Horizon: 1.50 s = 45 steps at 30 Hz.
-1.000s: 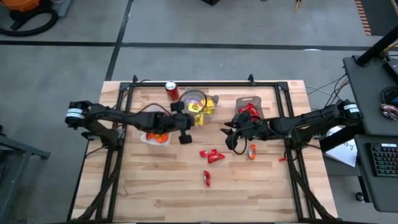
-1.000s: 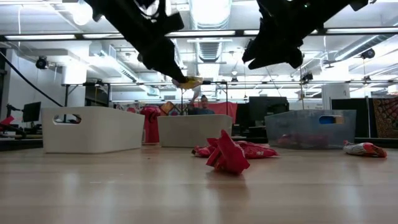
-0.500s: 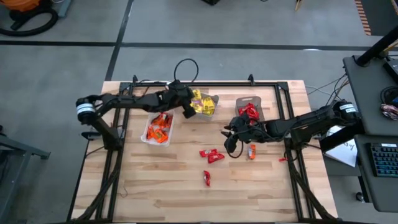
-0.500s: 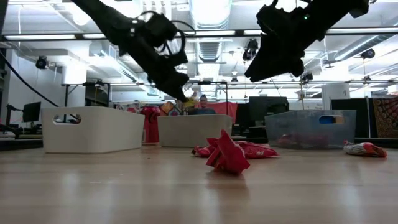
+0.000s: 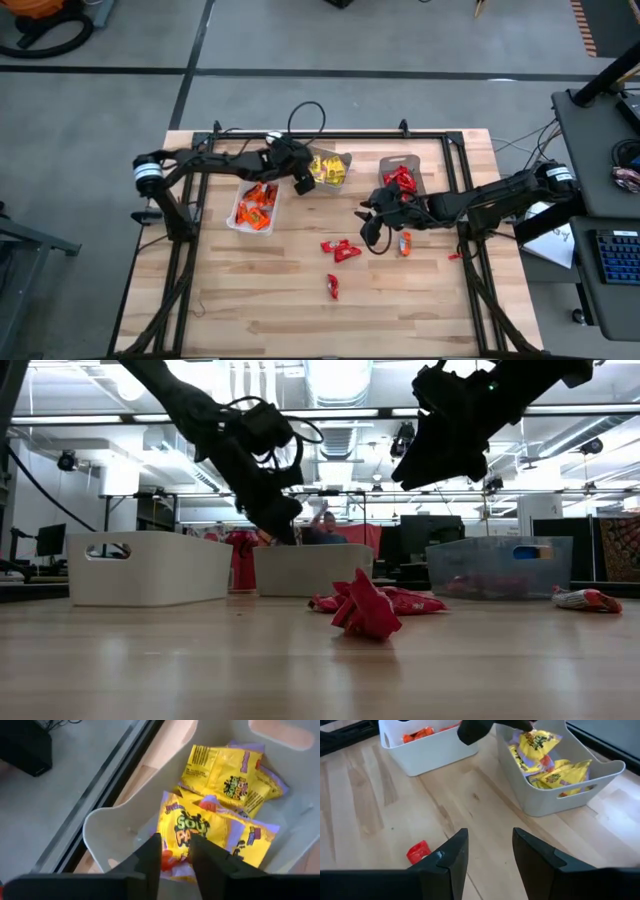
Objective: Sort candy
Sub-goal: Put the orange chocolate into the white bin
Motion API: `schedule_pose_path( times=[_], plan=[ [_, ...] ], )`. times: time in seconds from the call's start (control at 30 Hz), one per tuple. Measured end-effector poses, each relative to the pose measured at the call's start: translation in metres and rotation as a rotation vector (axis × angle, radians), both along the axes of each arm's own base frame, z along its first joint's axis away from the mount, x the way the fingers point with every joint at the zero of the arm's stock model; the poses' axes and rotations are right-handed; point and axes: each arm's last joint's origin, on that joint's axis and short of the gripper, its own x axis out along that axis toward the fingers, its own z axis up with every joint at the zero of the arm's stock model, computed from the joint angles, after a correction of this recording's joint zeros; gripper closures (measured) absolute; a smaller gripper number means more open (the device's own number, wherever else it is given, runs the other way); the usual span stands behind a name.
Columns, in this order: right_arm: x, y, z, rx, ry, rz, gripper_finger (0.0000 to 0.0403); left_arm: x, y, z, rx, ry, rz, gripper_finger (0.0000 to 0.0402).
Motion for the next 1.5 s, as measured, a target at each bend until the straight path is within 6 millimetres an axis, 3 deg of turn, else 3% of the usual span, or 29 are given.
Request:
schedule_pose_path(
  times=[0.2,0.4,0.6,0.73,0.83,1.0,1.13,1.27,1.5],
  plan=[
    [-0.002,0.0,0.015,-0.07,-0.037,0.051,0.0263,-0.002,-0.018,0.021,0.001,-0.055,-0.024,0.0272],
    [-0.005,-0.004,0.069,-0.232,-0.174,0.059,0.0276,-0.009,-0.066,0.052,-0.001,-0.145,-0.144,0.026],
    [-0.015,-0.005,0.086,-0.287,-0.198,0.092,0.0289,-0.032,-0.11,0.086,-0.011,-0.183,-0.272,0.026],
    [-0.026,-0.007,0.082,-0.188,-0.147,0.043,0.0296,-0.052,-0.133,0.098,-0.039,-0.252,-0.327,0.026],
    [-0.031,-0.004,0.072,-0.044,-0.101,-0.001,0.0302,-0.065,-0.147,0.089,-0.067,-0.324,-0.36,0.026],
    [-0.019,0.023,0.063,0.227,-0.116,0.212,0.031,-0.083,-0.166,0.071,-0.144,-0.414,-0.395,0.026],
    [-0.012,0.039,0.064,0.316,-0.06,0.294,0.0311,-0.091,-0.174,0.073,-0.192,-0.431,-0.405,0.026],
    [-0.018,0.038,0.067,0.371,0.126,0.176,0.0311,-0.095,-0.18,0.085,-0.23,-0.445,-0.408,0.026],
    [-0.035,0.035,0.055,0.505,0.367,-0.117,0.0314,-0.093,-0.188,0.08,-0.252,-0.411,-0.423,0.026]
  ],
)
